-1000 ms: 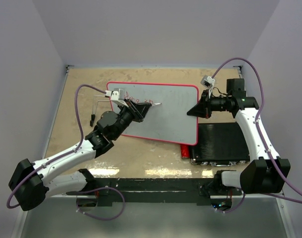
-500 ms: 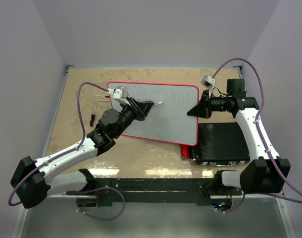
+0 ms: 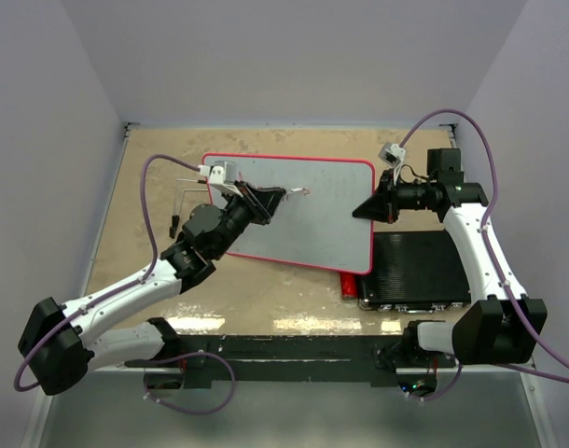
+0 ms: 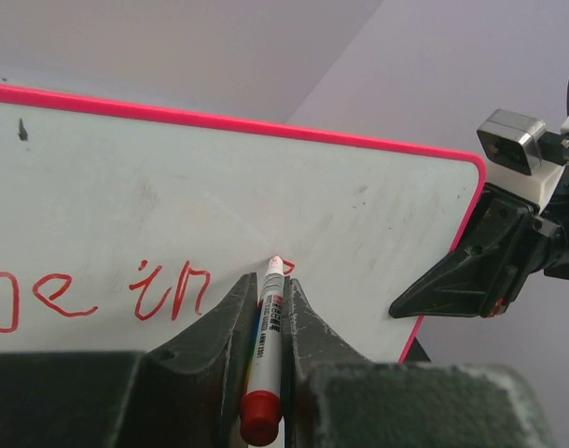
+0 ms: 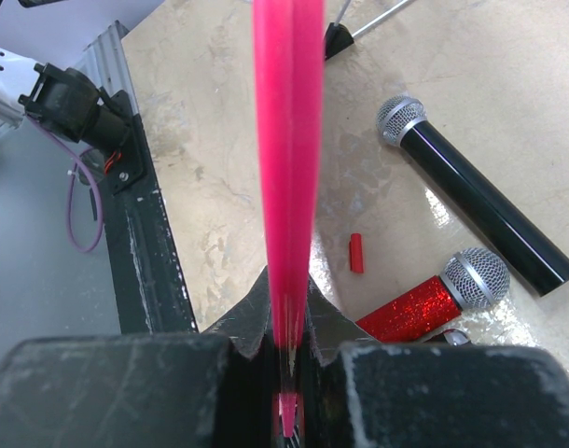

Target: Write a sentence on the whiteboard

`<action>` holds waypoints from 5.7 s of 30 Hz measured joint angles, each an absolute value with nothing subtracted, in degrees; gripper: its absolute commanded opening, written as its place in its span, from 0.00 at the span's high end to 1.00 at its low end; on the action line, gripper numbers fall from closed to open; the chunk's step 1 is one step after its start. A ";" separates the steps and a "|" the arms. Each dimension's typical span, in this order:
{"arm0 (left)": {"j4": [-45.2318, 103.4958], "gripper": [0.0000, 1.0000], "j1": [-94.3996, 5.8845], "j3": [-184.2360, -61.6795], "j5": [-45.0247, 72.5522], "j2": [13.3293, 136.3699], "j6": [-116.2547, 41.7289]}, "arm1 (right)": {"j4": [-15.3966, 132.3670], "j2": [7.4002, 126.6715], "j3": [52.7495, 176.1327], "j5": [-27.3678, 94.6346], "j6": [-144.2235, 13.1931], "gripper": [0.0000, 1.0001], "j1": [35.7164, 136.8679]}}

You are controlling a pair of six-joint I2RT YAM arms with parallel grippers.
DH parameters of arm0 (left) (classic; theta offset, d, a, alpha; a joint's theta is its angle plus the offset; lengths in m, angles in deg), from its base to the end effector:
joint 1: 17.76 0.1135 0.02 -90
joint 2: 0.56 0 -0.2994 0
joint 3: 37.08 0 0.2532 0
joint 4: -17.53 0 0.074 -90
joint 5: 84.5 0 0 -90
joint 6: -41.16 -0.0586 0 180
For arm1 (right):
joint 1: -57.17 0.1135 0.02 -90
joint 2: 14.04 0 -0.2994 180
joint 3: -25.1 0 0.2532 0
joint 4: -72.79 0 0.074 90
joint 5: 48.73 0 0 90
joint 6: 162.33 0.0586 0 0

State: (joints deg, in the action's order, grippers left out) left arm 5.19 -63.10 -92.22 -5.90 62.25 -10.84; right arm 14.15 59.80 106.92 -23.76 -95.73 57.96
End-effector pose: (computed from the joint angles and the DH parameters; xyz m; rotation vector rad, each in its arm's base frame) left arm 0.1946 -0.1804 0.3567 -0.0691 1.5766 -1.0148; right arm 0.2493 0.0566 0.3599 -0.8776 1.8880 1.1266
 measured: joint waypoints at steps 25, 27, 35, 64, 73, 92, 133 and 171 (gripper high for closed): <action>9.96 1.00 -61.75 -92.15 -2.20 61.29 -10.93 | 14.13 59.80 106.90 -23.76 -95.71 1.00 57.98; 9.94 1.00 -61.75 -92.15 -1.61 61.51 -10.89 | 14.15 59.80 106.90 -23.76 -95.71 1.00 57.98; 8.89 1.00 -61.77 -92.15 1.69 63.43 -10.45 | 14.15 59.80 106.90 -23.52 -95.68 1.00 57.96; 5.08 1.00 -61.59 -94.29 2.08 64.63 -10.49 | 14.46 59.80 106.90 -23.41 -95.73 1.00 57.94; 5.22 1.00 -61.31 -94.71 2.04 64.98 -10.52 | 14.48 59.80 106.90 -23.41 -95.71 1.00 57.94; 7.40 1.00 -61.31 -93.97 2.80 64.65 -10.43 | 14.46 59.80 106.90 -23.39 -95.68 1.00 57.96; 8.71 1.00 -60.56 -99.28 8.49 66.58 -11.08 | 14.57 59.78 106.90 -23.26 -95.62 1.00 57.92; 6.72 1.00 -59.45 -87.89 13.05 55.34 -10.93 | 15.25 58.99 106.05 -23.28 -95.62 1.00 57.92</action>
State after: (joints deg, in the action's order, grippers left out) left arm 6.72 -59.45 -87.89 13.05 55.34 -10.93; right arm 15.25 58.99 106.05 -23.28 -95.62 57.92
